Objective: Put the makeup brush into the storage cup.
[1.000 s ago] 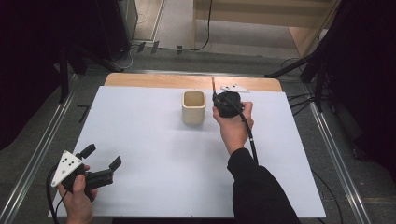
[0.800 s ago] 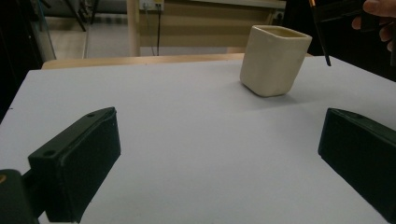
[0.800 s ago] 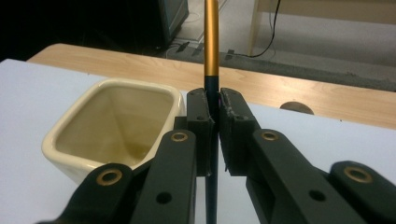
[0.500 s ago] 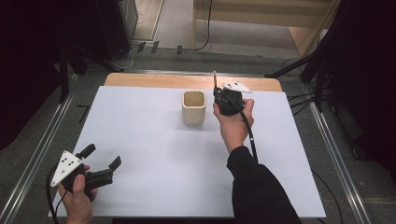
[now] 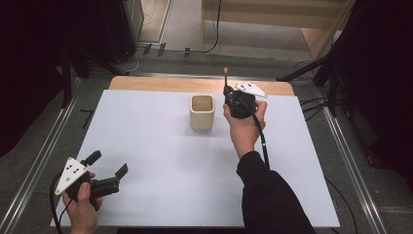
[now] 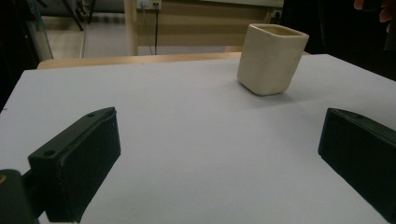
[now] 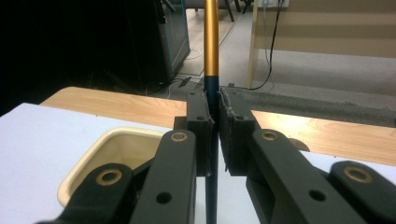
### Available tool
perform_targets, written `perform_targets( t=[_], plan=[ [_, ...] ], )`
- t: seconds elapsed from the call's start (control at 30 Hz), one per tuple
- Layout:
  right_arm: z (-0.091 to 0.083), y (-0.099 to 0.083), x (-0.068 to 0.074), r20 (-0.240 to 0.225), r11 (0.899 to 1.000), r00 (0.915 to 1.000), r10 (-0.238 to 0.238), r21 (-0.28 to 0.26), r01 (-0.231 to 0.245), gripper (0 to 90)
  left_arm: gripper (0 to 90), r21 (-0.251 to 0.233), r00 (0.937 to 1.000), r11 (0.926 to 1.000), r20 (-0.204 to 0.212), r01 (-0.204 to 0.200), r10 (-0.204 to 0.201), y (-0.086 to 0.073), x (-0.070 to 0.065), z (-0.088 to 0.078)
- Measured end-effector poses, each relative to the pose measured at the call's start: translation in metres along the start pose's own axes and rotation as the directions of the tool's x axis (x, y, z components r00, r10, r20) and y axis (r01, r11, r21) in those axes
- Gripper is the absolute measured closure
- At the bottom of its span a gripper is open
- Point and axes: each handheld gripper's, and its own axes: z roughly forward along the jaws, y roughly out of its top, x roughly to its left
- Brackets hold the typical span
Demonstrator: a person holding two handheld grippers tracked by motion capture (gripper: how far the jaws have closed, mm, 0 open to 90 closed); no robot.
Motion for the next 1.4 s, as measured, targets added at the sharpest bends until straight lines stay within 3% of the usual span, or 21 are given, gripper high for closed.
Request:
perform_targets(
  t=[0.87, 1.4],
  plan=[
    [0.001, 0.02, 0.012, -0.048, 0.997, 0.9984, -0.03, -0.073, 0.026, 84.6, 0.0, 0.001, 1.0, 1.0, 0.003, -0.001, 0.001, 0.0, 0.0, 0.0],
    [0.009, 0.025, 0.032, -0.085, 0.995, 0.9952, -0.05, -0.094, 0.042, 84.6, 0.0, -0.001, 1.0, 1.0, 0.005, 0.0, 0.0, 0.0, 0.001, 0.0]
  ],
)
